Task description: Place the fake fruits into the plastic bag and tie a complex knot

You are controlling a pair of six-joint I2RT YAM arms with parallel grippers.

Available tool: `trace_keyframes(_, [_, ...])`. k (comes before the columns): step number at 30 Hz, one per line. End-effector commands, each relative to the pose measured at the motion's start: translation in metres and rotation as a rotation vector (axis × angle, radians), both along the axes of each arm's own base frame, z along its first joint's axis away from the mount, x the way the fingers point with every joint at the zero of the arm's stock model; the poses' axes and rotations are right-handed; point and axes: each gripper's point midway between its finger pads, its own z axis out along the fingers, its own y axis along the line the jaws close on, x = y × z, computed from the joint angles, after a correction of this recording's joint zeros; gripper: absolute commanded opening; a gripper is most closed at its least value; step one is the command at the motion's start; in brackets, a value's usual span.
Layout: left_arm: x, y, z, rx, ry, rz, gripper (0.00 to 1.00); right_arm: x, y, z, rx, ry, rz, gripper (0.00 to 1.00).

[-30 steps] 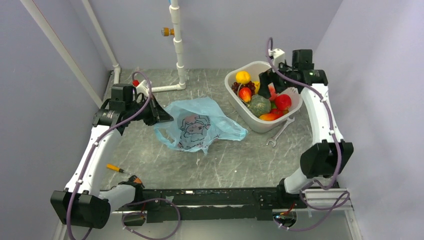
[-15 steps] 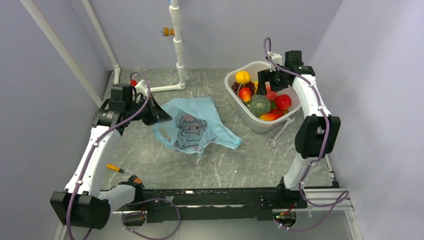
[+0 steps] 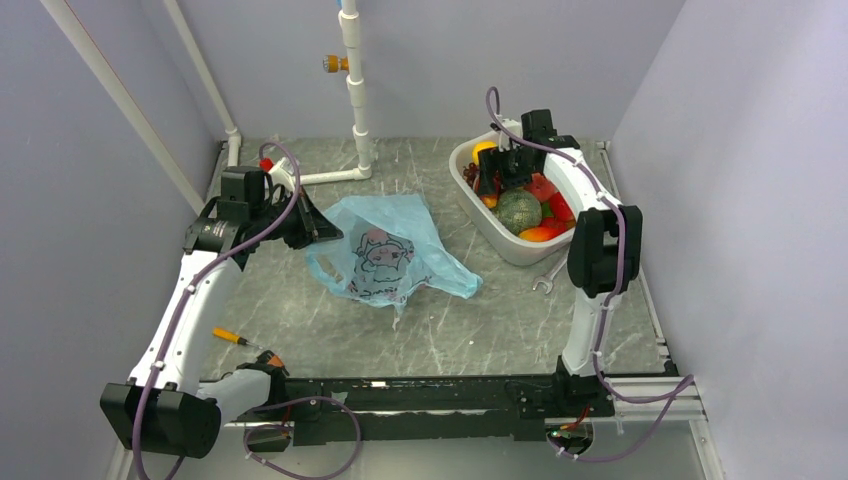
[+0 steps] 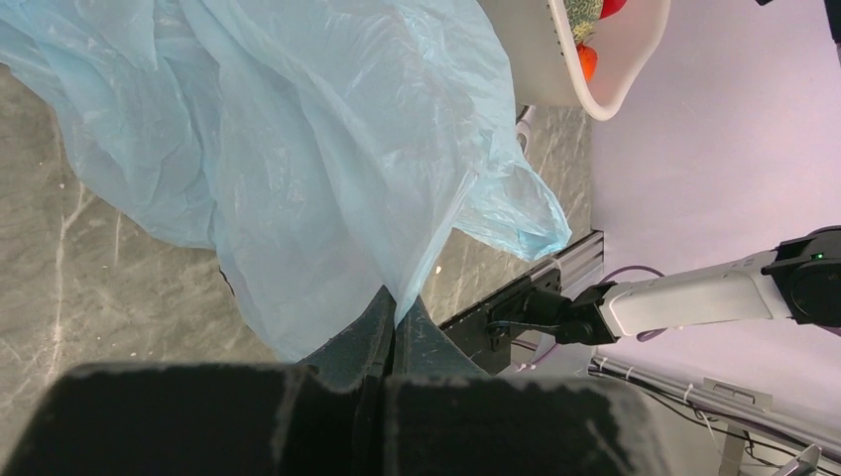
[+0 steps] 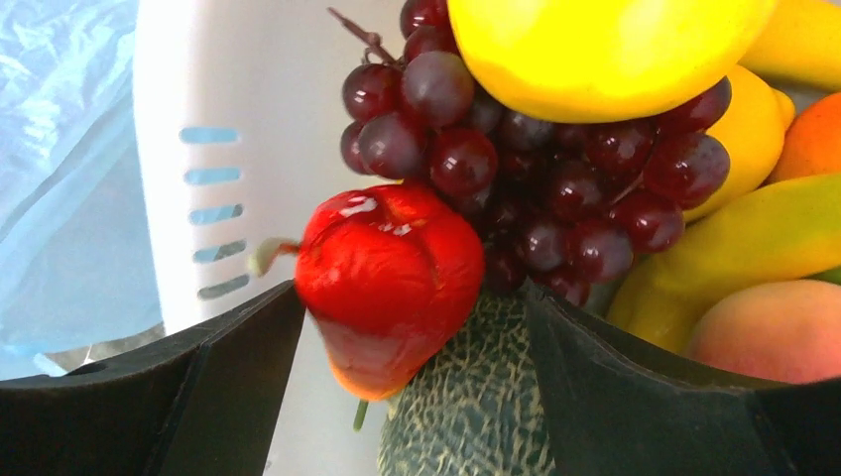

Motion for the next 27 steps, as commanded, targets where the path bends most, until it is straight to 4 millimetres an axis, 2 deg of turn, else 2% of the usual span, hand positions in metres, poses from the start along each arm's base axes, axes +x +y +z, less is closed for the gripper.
trace_keyframes(1, [0.009,0.003,0.019,0.005,-0.072,0.012,0.00,0.020,-0.003,0.000,0.008,-0.027,-0.047,0.85])
trace_keyframes(4, [0.010,0.002,0.017,0.001,-0.066,0.010,0.00,0.017,0.001,-0.005,0.026,-0.006,-0.039,0.88])
trace_keyframes(7, [0.011,0.001,0.017,0.001,-0.069,0.008,0.00,0.017,0.003,-0.002,0.042,-0.016,-0.029,0.62])
trace_keyframes(9, [0.011,0.002,0.016,0.003,-0.066,0.012,0.00,0.020,-0.002,0.010,0.043,-0.051,-0.036,0.51])
trace_keyframes(13, [0.010,0.002,0.016,-0.004,-0.056,0.017,0.00,0.019,-0.013,0.063,0.052,-0.180,-0.027,0.36])
trace_keyframes(16, [0.010,0.000,0.018,-0.022,-0.048,0.017,0.00,0.004,-0.013,0.109,0.056,-0.286,0.024,0.27])
trace_keyframes(19, [0.010,-0.002,0.019,-0.041,-0.036,0.015,0.00,-0.029,0.000,0.152,0.108,-0.372,0.113,0.23])
trace_keyframes(21, [0.011,-0.005,0.020,-0.060,-0.024,0.013,0.00,-0.061,0.020,0.173,0.152,-0.412,0.215,0.23])
trace_keyframes(23, [0.012,-0.006,0.022,-0.076,-0.017,0.014,0.00,-0.100,0.046,0.184,0.184,-0.440,0.336,0.23])
trace_keyframes(27, [0.015,-0.009,0.028,-0.102,-0.011,0.012,0.00,-0.185,0.107,0.183,0.192,-0.548,0.617,0.24])
